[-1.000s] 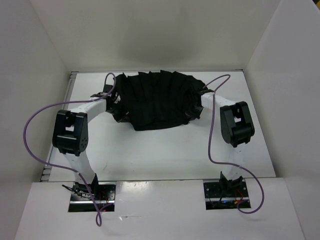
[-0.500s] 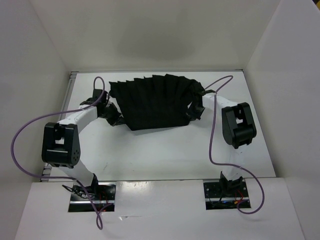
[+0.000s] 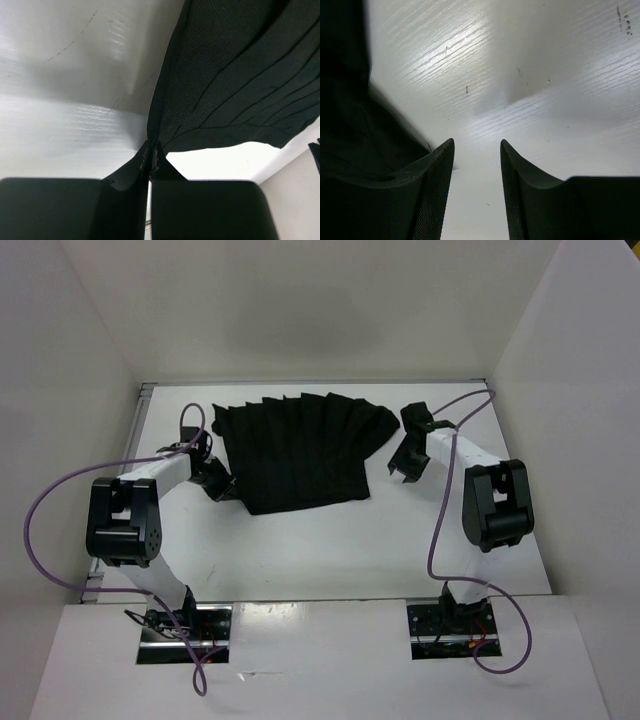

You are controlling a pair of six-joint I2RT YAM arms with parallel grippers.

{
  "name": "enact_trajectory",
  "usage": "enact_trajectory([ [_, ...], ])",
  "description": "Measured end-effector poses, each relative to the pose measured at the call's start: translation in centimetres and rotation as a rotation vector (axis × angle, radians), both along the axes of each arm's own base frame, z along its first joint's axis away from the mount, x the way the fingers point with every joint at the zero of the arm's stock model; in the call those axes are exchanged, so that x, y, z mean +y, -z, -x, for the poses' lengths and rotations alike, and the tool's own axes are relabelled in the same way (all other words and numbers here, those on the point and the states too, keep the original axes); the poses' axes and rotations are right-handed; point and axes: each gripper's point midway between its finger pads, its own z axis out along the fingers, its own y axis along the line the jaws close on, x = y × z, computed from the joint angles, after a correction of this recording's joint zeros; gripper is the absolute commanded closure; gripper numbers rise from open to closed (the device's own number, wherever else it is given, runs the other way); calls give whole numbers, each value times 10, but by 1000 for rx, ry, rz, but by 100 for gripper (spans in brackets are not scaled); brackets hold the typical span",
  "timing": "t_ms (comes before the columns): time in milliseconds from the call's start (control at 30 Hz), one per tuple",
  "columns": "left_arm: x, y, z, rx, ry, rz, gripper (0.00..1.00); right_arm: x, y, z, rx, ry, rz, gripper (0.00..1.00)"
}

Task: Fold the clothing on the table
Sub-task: Flatten the skirt out, then fold the skirt

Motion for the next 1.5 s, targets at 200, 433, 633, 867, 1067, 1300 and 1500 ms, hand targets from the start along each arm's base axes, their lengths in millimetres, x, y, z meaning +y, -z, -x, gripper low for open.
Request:
enact_trajectory([
  [200,1,5,1,7,15,-9,100,9,14,4,43,-22,-34,52],
  [433,1,8,2,16,16,-9,100,40,10,5,41,-103,-149,51],
  [633,1,12,3,28,18,-9,100,66,5,2,15,-170,-251,50],
  [867,1,15,4,36,19,-9,100,78,20,5,48,-198,-291,50],
  [1067,1,16,4,41,19,-9,100,82,28,8,69,-207,-297,56],
  [1300,1,16,4,41,19,-9,100,98,31,18,84,-255,-289,88],
  [1500,-8,28,5,74,38,49,100,101,36,29,109,-253,-268,100],
])
